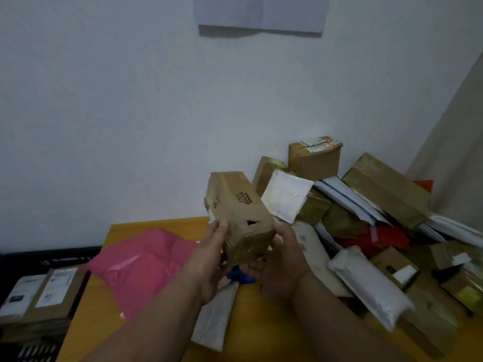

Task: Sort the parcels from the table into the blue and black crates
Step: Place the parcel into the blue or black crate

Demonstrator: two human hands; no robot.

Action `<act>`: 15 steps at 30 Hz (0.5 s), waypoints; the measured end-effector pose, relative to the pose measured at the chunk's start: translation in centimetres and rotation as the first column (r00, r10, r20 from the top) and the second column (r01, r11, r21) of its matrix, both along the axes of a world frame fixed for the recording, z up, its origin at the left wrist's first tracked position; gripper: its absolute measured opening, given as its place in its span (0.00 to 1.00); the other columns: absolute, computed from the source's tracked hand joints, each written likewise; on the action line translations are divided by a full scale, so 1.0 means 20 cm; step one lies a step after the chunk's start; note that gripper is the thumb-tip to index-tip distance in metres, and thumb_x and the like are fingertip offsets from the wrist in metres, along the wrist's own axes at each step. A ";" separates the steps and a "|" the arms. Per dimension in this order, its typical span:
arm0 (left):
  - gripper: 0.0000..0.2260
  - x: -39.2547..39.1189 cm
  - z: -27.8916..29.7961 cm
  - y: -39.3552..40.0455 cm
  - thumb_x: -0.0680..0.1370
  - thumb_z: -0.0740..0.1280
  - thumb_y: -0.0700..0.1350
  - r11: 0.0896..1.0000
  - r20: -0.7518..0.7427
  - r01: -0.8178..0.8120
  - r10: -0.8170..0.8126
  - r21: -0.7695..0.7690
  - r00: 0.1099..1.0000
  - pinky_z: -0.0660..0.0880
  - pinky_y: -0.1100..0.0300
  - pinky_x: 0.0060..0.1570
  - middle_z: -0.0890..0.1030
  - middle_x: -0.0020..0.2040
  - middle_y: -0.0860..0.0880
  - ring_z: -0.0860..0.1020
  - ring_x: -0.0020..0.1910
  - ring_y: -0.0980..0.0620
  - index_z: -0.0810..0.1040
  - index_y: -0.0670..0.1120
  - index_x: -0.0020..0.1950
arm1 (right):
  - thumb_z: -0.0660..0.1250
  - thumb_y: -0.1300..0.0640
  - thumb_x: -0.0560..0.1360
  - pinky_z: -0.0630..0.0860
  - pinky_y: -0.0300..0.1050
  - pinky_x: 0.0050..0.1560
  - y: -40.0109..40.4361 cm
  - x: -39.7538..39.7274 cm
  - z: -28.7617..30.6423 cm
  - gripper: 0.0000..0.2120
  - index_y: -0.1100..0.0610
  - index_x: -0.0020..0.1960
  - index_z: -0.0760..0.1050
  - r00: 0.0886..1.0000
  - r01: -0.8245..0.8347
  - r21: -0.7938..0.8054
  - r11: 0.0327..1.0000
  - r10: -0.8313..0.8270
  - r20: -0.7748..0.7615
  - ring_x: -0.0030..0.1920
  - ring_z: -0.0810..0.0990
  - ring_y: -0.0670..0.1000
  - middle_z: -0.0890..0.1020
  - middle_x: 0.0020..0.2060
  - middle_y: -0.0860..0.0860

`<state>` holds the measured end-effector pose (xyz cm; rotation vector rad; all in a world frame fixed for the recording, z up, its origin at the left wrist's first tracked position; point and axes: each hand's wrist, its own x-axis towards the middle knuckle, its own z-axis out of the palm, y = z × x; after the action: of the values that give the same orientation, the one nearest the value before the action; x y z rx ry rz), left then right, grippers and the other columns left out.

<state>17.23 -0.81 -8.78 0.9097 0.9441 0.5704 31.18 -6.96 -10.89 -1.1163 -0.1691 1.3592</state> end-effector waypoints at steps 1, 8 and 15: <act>0.21 -0.07 0.00 0.00 0.78 0.65 0.57 1.000 0.010 -0.015 0.014 0.023 1.000 0.79 0.56 0.49 0.82 0.58 0.53 0.81 0.54 0.50 0.69 0.58 0.71 | 0.60 0.43 0.76 0.78 0.57 0.55 0.00 -0.06 0.00 0.20 0.53 0.54 0.84 1.000 -0.024 -0.006 1.000 0.024 -0.004 0.58 0.80 0.65 0.83 0.56 0.60; 0.34 -0.43 -0.06 -0.02 0.74 0.72 0.34 0.971 0.019 -0.145 0.144 0.188 0.989 0.79 0.47 0.56 0.80 0.62 0.50 0.81 0.56 0.48 0.62 0.52 0.76 | 0.61 0.52 0.79 0.76 0.51 0.51 0.02 -0.38 -0.01 0.14 0.51 0.61 0.80 0.985 0.035 -0.092 0.995 -0.019 0.170 0.52 0.79 0.57 0.81 0.59 0.57; 0.28 -0.61 -0.08 -0.08 0.70 0.76 0.38 0.921 -0.059 -0.176 0.209 0.349 0.976 0.80 0.49 0.55 0.81 0.56 0.53 0.81 0.53 0.52 0.71 0.57 0.65 | 0.60 0.62 0.78 0.75 0.46 0.40 0.03 -0.55 0.05 0.17 0.45 0.60 0.74 0.937 0.002 -0.079 0.997 0.025 0.349 0.47 0.80 0.55 0.81 0.52 0.56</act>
<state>4.97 -2.38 -10.41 1.1702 1.0460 0.8862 20.23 -6.42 -9.86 -1.4215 -0.3842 1.1754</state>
